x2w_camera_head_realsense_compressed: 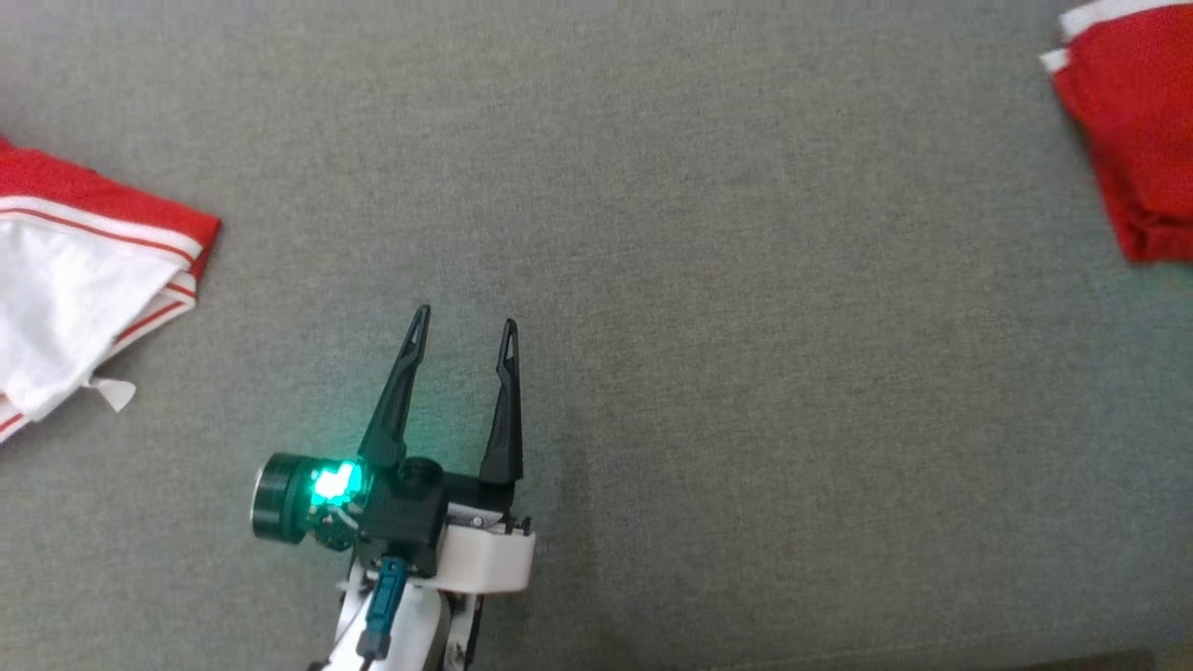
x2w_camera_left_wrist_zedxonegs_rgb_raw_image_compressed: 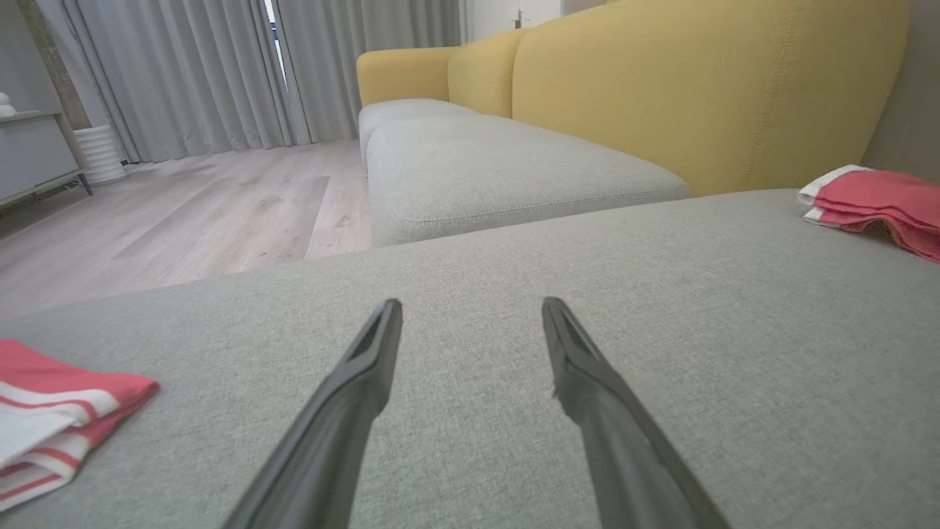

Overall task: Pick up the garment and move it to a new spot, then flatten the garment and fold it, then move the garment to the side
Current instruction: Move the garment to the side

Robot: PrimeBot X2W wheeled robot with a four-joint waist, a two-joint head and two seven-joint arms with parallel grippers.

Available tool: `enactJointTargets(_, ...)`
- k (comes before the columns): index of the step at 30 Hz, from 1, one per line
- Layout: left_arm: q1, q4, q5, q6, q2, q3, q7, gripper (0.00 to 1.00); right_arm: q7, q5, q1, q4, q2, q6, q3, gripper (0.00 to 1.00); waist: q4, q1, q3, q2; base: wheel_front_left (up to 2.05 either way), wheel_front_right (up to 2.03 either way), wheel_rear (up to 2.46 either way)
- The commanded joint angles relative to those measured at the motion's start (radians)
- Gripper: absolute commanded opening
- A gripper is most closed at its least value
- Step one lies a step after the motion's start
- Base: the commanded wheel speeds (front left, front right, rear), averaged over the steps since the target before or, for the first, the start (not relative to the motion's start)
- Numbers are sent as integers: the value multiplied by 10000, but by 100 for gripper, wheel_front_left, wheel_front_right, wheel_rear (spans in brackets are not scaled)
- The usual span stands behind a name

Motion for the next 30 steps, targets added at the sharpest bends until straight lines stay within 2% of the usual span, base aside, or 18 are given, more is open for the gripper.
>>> enactJointTargets(1,-48,-199,-101,11,20,188,-51,100,-186,-189,27,-101,-62,-7,-119,100,18,0,-350,0,0,0,0)
enactJointTargets(6,398,-98,-224,65,14,219,-51,100,-412,-188,394,-403,909,-7,-289,100,-39,0,-1307,0,0,0,0)
enactJointTargets(11,935,0,-372,0,10,263,-51,100,-573,-11,1332,-1463,1791,-7,37,100,-40,0,-2361,0,0,0,0)
enactJointTargets(19,1969,-90,-727,25,0,480,-51,100,-636,-59,3920,-3421,3151,-7,288,100,148,0,-4034,0,0,0,0)
enactJointTargets(23,2530,-327,-782,111,-3,657,-51,100,-1010,-751,5649,-4648,3897,-7,305,100,320,0,-4482,0,0,0,0)
enactJointTargets(26,2766,-560,-778,166,-5,801,-51,100,-1513,-900,6417,-5080,4633,-7,-97,100,420,0,-4695,0,0,0,0)
enactJointTargets(30,3093,-870,-660,289,-7,996,-51,100,-1980,-1393,7174,-5453,5193,-7,-450,100,539,0,-4914,0,0,0,0)
